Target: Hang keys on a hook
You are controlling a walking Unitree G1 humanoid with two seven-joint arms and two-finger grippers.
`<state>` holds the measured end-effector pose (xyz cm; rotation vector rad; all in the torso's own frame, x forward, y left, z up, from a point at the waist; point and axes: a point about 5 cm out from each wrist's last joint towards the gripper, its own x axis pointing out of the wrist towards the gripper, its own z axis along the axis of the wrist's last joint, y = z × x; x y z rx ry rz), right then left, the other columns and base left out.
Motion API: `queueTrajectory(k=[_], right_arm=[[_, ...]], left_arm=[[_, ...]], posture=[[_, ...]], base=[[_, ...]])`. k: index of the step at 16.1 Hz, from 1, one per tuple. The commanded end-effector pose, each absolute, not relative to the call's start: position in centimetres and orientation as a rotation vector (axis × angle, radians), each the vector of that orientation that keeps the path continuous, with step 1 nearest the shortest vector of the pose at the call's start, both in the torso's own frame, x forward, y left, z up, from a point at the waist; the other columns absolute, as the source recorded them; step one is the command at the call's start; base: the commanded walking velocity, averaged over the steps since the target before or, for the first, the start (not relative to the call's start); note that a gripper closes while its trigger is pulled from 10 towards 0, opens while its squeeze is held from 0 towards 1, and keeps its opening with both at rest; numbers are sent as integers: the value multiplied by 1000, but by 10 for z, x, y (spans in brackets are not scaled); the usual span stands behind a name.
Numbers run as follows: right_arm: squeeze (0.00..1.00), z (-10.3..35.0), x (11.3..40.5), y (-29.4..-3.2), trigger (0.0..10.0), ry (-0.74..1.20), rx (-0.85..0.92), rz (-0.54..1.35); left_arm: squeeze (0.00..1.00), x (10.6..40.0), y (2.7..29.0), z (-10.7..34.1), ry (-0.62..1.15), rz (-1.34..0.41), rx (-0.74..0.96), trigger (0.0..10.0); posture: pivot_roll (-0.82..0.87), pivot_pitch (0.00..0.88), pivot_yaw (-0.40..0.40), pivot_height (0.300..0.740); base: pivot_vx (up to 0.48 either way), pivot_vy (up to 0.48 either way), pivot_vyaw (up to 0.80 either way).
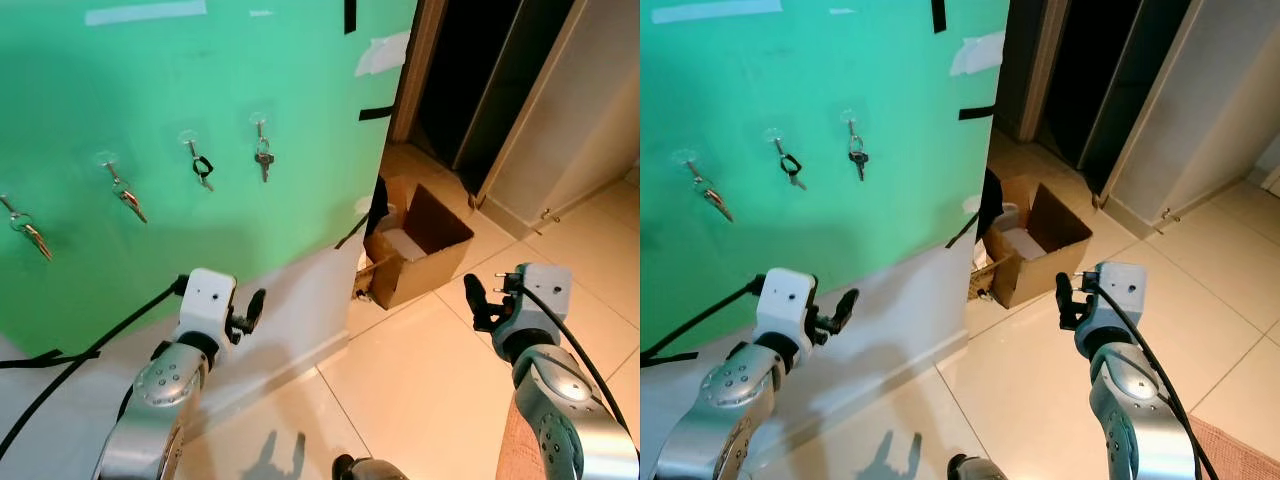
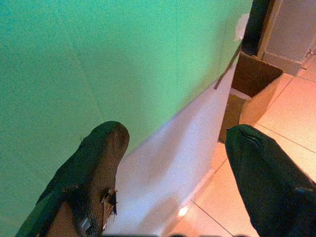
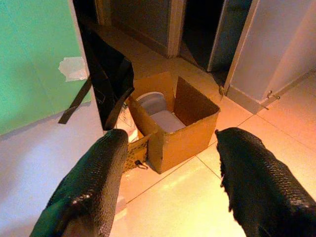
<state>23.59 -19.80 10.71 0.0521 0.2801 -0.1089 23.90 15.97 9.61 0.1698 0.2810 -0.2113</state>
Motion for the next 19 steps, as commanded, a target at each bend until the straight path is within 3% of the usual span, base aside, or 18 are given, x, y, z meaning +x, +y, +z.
queueTrajectory(k=[1,3,9,12,19], right_arm=[[0,105,236,-198,10000,293,67,-137],[0,104,235,-198,10000,297,74,-156],[0,107,234,-201,10000,292,37,-149],[0,107,235,-200,10000,299,27,-136],[0,103,234,-197,10000,321,25,-142]], left_arm=[[0,244,161,98,271,-215,194,10000],[0,249,159,100,260,-231,190,10000],[0,259,151,99,252,-249,162,10000],[0,259,150,99,246,-245,158,10000],[0,266,155,102,235,-234,135,10000]], posture=[[-66,0,16,740],[-87,0,36,740],[-106,0,30,740],[-96,0,17,740],[-105,0,26,740]], base=[[0,0,0],[0,0,0],[0,-474,-267],[0,-452,-800],[43,0,-229]])
